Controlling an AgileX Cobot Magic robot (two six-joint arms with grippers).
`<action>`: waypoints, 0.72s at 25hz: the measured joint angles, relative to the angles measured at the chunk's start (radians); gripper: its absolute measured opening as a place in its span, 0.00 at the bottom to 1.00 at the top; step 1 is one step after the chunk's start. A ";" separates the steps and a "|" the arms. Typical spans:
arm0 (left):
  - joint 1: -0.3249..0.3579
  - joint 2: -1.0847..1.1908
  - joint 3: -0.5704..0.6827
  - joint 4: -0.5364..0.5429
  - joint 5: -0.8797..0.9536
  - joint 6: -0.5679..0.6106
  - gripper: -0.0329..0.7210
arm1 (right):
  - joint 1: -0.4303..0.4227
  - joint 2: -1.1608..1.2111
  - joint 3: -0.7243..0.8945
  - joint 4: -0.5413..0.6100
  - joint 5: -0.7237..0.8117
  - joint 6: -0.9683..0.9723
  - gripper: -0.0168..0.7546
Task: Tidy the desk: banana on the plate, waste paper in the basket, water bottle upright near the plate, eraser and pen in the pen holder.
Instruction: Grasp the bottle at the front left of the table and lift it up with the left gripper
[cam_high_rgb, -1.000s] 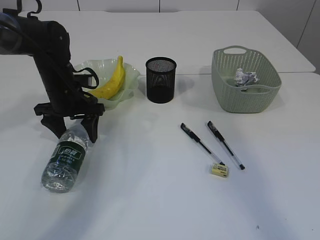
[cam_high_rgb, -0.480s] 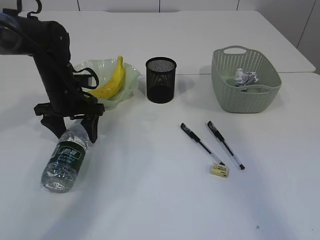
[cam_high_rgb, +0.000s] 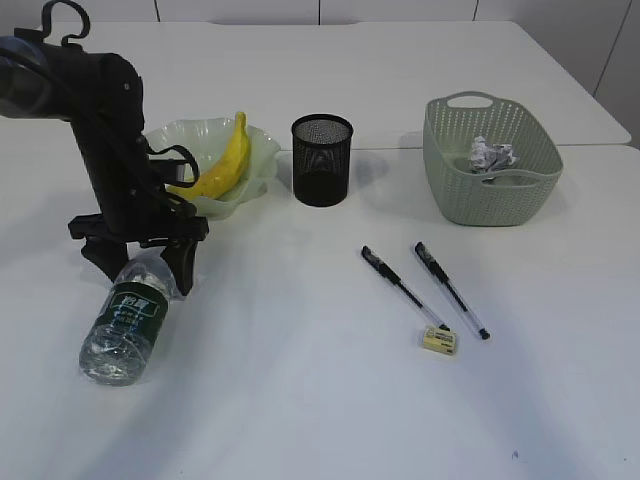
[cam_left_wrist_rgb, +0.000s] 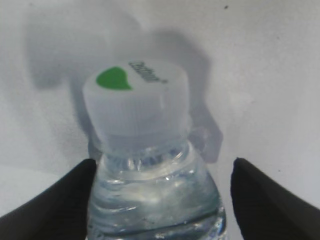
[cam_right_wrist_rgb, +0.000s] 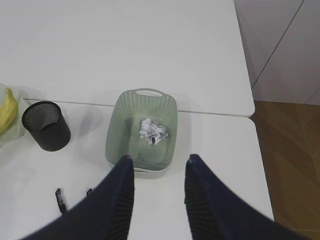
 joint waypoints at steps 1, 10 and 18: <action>0.000 0.000 0.000 0.000 0.000 0.000 0.83 | 0.000 0.000 0.000 0.000 0.000 0.000 0.36; 0.000 0.000 0.000 0.025 0.002 0.000 0.69 | 0.000 0.000 0.000 0.000 0.000 0.000 0.36; 0.000 0.000 -0.002 0.039 0.005 0.000 0.56 | 0.000 0.000 0.000 0.000 0.000 0.000 0.36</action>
